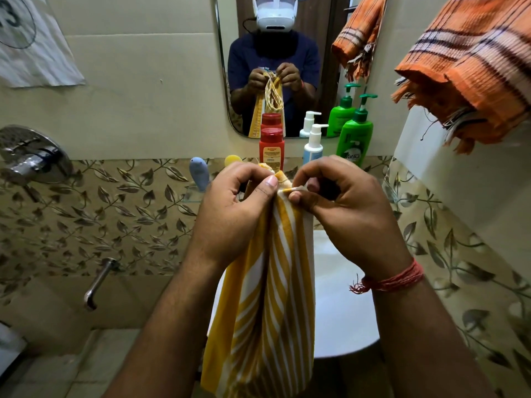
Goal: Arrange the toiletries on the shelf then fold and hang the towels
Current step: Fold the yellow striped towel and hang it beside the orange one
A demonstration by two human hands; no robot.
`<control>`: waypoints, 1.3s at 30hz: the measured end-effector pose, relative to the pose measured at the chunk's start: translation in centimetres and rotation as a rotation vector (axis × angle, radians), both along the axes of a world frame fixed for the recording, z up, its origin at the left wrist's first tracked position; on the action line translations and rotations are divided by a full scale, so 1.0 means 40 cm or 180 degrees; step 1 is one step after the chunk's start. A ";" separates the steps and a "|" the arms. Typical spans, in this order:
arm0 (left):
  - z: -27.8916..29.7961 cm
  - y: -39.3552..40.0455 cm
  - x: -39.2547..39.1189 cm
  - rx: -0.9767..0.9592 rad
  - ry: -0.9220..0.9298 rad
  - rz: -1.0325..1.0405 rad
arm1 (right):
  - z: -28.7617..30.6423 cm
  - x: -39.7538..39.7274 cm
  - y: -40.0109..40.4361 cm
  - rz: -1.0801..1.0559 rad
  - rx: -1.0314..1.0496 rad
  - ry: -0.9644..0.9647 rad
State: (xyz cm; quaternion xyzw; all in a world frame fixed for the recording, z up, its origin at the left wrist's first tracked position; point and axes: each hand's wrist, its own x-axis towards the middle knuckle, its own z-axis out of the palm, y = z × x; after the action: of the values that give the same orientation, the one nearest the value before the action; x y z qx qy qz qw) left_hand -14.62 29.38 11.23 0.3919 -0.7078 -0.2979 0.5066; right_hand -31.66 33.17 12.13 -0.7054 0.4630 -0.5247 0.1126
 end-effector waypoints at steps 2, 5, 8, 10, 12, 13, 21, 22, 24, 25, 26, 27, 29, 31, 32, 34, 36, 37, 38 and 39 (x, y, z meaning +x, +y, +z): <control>0.003 0.001 0.001 -0.0037 -0.0106 -0.0135 | 0.009 -0.010 0.001 0.0012 0.0100 0.0210; 0.007 0.000 0.004 0.0043 -0.0205 -0.0351 | 0.027 -0.032 0.006 0.0082 0.0309 0.0512; 0.007 -0.001 0.007 0.0080 -0.0279 -0.0456 | 0.048 -0.057 0.014 0.0013 0.0533 0.0983; 0.005 0.001 0.007 0.0083 -0.0330 -0.0486 | 0.061 -0.067 0.017 -0.0115 0.0634 0.1417; 0.005 0.003 0.004 0.0078 -0.0410 -0.0498 | 0.072 -0.066 0.017 -0.0200 0.0591 0.1709; 0.005 0.003 0.000 0.0062 -0.0460 -0.0499 | 0.075 -0.061 0.016 -0.0213 0.0513 0.1779; 0.018 0.002 -0.005 -0.0488 -0.0989 -0.0263 | 0.029 -0.038 -0.001 -0.0509 -0.0108 0.1346; 0.019 0.002 -0.006 -0.0583 -0.1141 -0.0212 | 0.025 -0.034 -0.002 -0.0530 -0.0179 0.1272; 0.016 0.002 -0.011 -0.0740 -0.1350 -0.0145 | 0.021 -0.029 -0.001 -0.0485 -0.0236 0.1171; 0.014 0.003 -0.013 -0.0767 -0.1334 -0.0129 | 0.020 -0.029 0.000 -0.0421 -0.0210 0.1163; 0.011 0.004 -0.015 -0.0758 -0.1262 -0.0115 | 0.020 -0.030 0.000 -0.0354 -0.0166 0.1175; 0.009 0.003 -0.015 -0.0736 -0.1183 -0.0100 | 0.019 -0.031 0.000 -0.0304 -0.0125 0.1193; 0.004 0.002 -0.016 -0.0688 -0.1091 -0.0069 | 0.016 -0.034 -0.003 -0.0283 -0.0090 0.1167; 0.000 -0.001 -0.019 -0.0645 -0.0998 -0.0054 | 0.010 -0.035 -0.005 -0.0314 -0.0076 0.0978; -0.002 -0.003 -0.020 -0.0616 -0.0920 -0.0056 | 0.006 -0.033 -0.005 -0.0324 -0.0038 0.0827; -0.002 -0.006 -0.021 -0.0544 -0.0775 -0.0090 | -0.003 -0.022 -0.003 -0.0363 0.0056 0.0535; -0.003 -0.009 -0.022 -0.0452 -0.0678 -0.0105 | -0.017 -0.004 0.001 -0.0404 0.0098 0.0318; -0.004 -0.010 -0.021 -0.0395 -0.0625 -0.0099 | -0.025 0.005 0.002 -0.0429 0.0095 0.0211; -0.006 -0.011 -0.022 -0.0336 -0.0568 -0.0084 | -0.031 0.013 0.004 -0.0457 0.0090 0.0108; -0.009 -0.010 -0.023 -0.0291 -0.0516 -0.0064 | -0.036 0.017 0.005 -0.0476 0.0091 0.0021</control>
State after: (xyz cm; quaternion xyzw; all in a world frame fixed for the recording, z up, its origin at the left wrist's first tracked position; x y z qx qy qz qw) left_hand -15.55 28.96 10.89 0.3840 -0.7632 -0.2377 0.4620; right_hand -30.98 33.39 10.71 -0.6689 0.5223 -0.5226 0.0816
